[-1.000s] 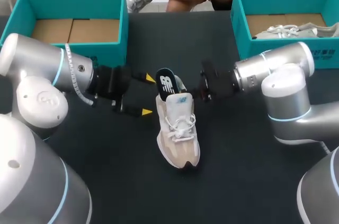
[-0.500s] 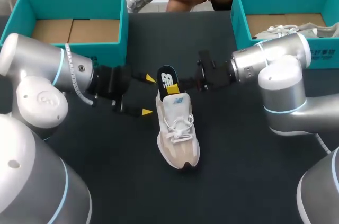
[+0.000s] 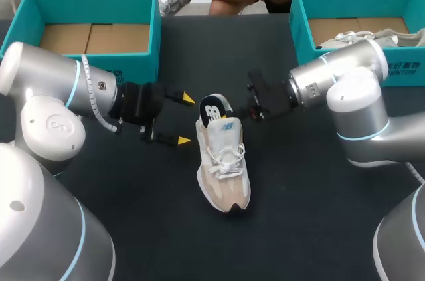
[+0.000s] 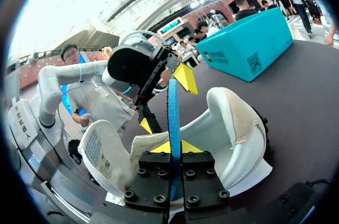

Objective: Take the shoe out of the shoebox, open the shoe tongue, remove and reinsert the insole, then place the shoe into the shoebox

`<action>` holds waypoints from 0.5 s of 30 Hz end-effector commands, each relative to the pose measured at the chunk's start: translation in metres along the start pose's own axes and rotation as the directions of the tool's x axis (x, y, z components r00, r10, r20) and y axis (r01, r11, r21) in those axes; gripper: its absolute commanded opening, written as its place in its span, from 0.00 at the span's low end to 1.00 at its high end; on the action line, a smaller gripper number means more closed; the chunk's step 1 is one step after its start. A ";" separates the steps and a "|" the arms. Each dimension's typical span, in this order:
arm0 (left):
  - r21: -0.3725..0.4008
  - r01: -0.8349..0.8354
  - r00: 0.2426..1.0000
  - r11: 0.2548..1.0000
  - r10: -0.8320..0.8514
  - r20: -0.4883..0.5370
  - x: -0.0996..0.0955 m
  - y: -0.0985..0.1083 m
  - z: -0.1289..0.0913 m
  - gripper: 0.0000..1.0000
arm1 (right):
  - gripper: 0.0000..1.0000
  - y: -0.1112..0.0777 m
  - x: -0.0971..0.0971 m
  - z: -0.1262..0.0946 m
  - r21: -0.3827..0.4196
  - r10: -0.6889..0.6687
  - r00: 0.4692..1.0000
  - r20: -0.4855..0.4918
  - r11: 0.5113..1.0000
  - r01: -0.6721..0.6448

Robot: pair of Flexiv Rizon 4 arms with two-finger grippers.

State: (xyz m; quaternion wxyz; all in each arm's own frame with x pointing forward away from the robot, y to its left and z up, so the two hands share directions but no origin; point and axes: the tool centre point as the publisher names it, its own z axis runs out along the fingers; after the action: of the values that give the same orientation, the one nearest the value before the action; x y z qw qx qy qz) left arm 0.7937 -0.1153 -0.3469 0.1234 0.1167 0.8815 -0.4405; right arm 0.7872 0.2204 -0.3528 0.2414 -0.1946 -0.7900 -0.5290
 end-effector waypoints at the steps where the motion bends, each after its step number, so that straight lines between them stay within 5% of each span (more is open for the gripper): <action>1: -0.005 0.000 1.000 1.000 0.000 0.000 0.000 -0.001 0.001 1.00 | 0.00 -0.003 0.004 0.000 0.001 0.005 1.000 0.003 1.000 -0.005; 4: -0.005 0.000 1.000 1.000 0.000 0.000 0.000 -0.001 0.001 1.00 | 0.01 0.001 0.003 0.002 0.015 0.007 1.000 -0.002 1.000 -0.007; 6: -0.005 0.000 1.000 1.000 0.000 0.000 0.000 -0.001 0.001 1.00 | 0.27 0.004 0.002 0.003 0.024 0.002 1.000 0.001 1.000 -0.002; 8: -0.005 0.000 1.000 1.000 0.000 0.000 0.000 -0.001 0.001 1.00 | 0.37 0.009 0.002 0.003 0.019 -0.012 1.000 0.008 1.000 0.012; 15: -0.005 0.000 1.000 1.000 0.000 0.000 0.000 -0.001 0.001 1.00 | 0.34 0.028 -0.002 0.000 0.004 -0.061 0.998 0.024 0.998 0.061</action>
State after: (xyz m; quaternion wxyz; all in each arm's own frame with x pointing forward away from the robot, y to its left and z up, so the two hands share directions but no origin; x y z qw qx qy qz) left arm 0.7937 -0.1153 -0.3469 0.1234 0.1167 0.8815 -0.4405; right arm 0.8018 0.2279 -0.3364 0.2176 -0.1770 -0.7977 -0.5338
